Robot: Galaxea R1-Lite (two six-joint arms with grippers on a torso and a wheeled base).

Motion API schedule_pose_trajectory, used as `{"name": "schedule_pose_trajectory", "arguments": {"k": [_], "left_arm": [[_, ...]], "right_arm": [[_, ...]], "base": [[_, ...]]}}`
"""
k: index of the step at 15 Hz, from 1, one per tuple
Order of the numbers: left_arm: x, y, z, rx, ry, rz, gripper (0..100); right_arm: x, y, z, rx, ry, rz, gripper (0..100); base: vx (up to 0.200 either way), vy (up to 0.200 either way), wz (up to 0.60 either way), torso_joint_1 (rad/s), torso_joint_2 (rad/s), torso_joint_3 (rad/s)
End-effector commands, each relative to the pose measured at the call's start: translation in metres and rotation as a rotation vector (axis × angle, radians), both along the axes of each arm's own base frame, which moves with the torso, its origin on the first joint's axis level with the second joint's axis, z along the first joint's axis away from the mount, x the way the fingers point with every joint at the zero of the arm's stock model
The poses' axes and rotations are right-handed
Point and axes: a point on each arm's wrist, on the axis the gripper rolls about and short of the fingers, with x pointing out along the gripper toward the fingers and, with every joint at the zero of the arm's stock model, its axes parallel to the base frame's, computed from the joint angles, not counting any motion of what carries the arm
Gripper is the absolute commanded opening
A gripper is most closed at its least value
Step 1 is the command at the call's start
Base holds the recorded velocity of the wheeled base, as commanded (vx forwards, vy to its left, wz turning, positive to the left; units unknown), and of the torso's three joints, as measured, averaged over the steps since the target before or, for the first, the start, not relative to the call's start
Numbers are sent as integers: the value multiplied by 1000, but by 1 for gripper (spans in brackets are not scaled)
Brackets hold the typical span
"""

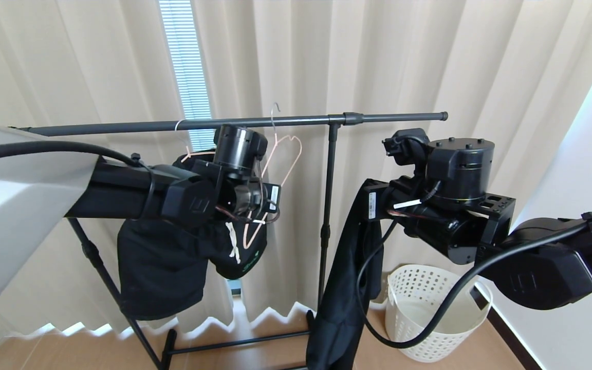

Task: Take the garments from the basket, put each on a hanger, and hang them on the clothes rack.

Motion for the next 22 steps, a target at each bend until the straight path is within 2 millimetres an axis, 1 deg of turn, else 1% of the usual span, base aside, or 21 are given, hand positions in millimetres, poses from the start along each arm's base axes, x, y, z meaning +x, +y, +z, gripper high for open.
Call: {"name": "schedule_pose_trajectory", "arguments": {"k": [1, 3, 5, 6, 7, 8, 11, 12, 15, 17, 20, 22], "left_arm": [[-55, 16, 16, -15, -37, -41, 0], [-95, 37, 12, 6, -40, -65, 0], [-133, 64, 7, 39, -65, -89, 0], [-147, 78, 1, 30, -81, -97, 0], [-153, 84, -6, 18, -85, -130, 0], [-156, 89, -13, 43, -93, -151, 0], [-157, 99, -21, 34, -122, -156, 0], [-161, 101, -24, 26, -115, -187, 0], [-174, 108, -34, 8, -93, -272, 0], [-177, 110, -35, 18, -108, -299, 0], [-183, 111, -35, 3, -125, -327, 0], [-186, 111, -40, 0, -103, -397, 0]], "right_arm": [[-1, 0, 1, 1, -1, 0, 0], [-8, -5, 12, 12, -19, 2, 0], [-12, -6, 16, 16, -27, 5, 0], [-14, -7, 16, 12, -27, 9, 0], [-15, -7, 15, 3, -26, 10, 0], [-16, -8, 10, -7, -16, 9, 0], [-20, -13, 1, -33, 11, 2, 0], [-23, -16, 2, -50, 5, 1, 0], [-25, -18, 0, -108, -3, -38, 0], [-26, -18, -4, -149, 2, -61, 0], [-25, -17, -6, -161, 2, -71, 0], [-29, -15, -4, -180, -7, -71, 0]], "base": [[0, 0, 0, 0, 0, 0], [0, 0, 0, 0, 0, 0], [0, 0, 0, 0, 0, 0], [0, 0, 0, 0, 0, 0], [0, 0, 0, 0, 0, 0], [0, 0, 0, 0, 0, 0], [0, 0, 0, 0, 0, 0], [0, 0, 0, 0, 0, 0], [0, 0, 0, 0, 0, 0], [0, 0, 0, 0, 0, 0], [0, 0, 0, 0, 0, 0], [0, 0, 0, 0, 0, 0]]}}
